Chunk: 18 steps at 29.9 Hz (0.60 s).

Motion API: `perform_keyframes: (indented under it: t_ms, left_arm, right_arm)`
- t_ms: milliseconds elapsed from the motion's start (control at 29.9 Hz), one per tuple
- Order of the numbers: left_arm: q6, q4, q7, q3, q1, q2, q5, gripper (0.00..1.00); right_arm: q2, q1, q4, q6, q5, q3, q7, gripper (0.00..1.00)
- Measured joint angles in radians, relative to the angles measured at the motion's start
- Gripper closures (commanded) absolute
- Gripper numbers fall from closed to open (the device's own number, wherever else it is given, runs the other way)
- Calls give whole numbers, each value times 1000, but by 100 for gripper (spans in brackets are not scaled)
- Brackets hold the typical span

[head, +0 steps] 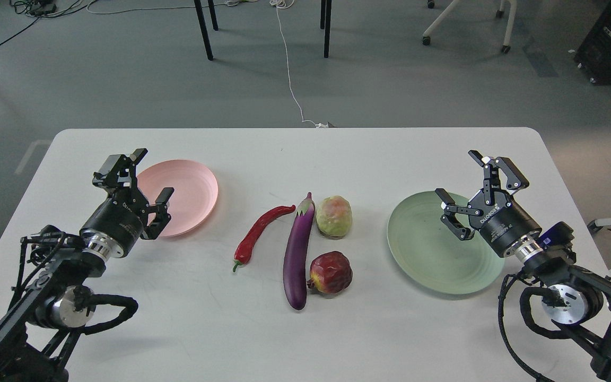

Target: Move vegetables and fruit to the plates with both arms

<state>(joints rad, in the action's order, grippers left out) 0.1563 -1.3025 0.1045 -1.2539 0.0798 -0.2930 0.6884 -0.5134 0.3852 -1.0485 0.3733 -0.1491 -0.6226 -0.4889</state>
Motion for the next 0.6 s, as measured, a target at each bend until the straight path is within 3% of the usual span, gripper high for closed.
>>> perform_keyframes:
  t_ms: [601]
  left_arm:
    - [20, 9, 24, -1, 29, -39, -17, 2]
  right_arm:
    - [-33, 17, 7, -2, -1, 2, 0, 1]
